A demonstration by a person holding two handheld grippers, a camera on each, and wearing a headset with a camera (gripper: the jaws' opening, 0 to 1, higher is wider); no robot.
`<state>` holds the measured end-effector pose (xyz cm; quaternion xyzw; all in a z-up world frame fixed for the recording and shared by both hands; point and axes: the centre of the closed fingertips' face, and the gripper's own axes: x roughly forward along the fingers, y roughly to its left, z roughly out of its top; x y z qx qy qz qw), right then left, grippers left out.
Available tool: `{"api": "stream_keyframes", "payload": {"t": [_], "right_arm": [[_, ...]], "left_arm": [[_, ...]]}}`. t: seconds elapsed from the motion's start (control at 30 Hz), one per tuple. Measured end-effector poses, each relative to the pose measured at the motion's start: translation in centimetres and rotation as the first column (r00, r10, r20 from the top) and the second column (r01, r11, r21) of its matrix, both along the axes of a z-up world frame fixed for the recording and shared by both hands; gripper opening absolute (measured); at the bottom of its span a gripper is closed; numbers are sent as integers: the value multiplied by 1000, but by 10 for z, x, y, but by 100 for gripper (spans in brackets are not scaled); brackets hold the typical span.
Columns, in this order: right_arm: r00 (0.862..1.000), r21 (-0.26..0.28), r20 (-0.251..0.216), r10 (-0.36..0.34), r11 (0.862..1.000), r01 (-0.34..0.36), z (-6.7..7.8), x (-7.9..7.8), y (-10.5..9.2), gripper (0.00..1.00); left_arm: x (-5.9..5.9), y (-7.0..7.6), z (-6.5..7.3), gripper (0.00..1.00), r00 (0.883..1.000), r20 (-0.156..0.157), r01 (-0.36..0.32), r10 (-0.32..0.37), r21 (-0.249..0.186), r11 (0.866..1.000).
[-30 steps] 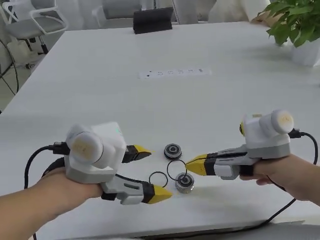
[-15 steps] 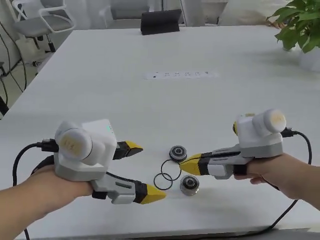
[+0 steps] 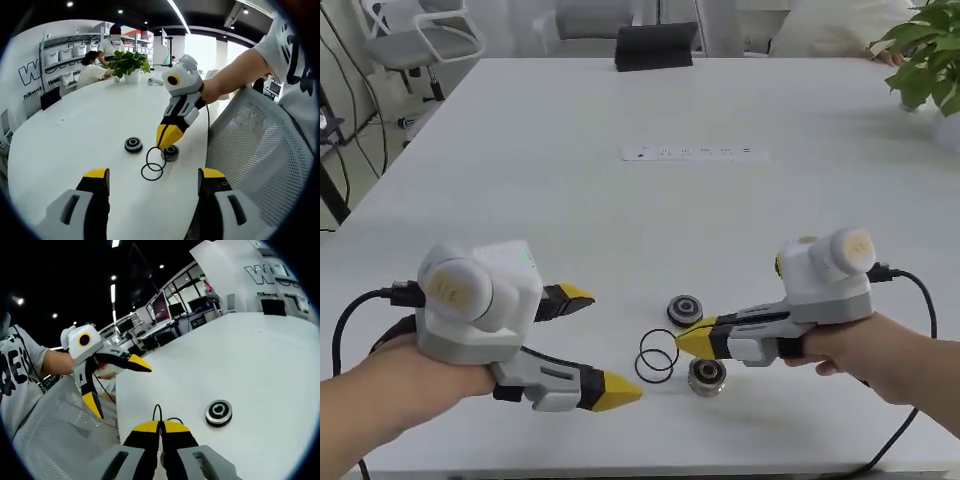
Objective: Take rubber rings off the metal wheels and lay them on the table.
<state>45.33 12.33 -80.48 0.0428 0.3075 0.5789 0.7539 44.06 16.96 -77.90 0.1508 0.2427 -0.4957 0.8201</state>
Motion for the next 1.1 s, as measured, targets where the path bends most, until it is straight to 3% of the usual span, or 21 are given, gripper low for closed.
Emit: {"api": "stream_keyframes", "payload": {"t": [0.47,1.1], "right_arm": [[1000,-57,-16,6,998,-7,-20,7,6,0],[1000,-113,-19,-2,994,0,-33,10,4,0]], "left_arm": [[-1,4,-1,70,1000,-7,-17,17,-9,1000],[0,7,0,69,999,-26,-42,41,-25,999]]}}
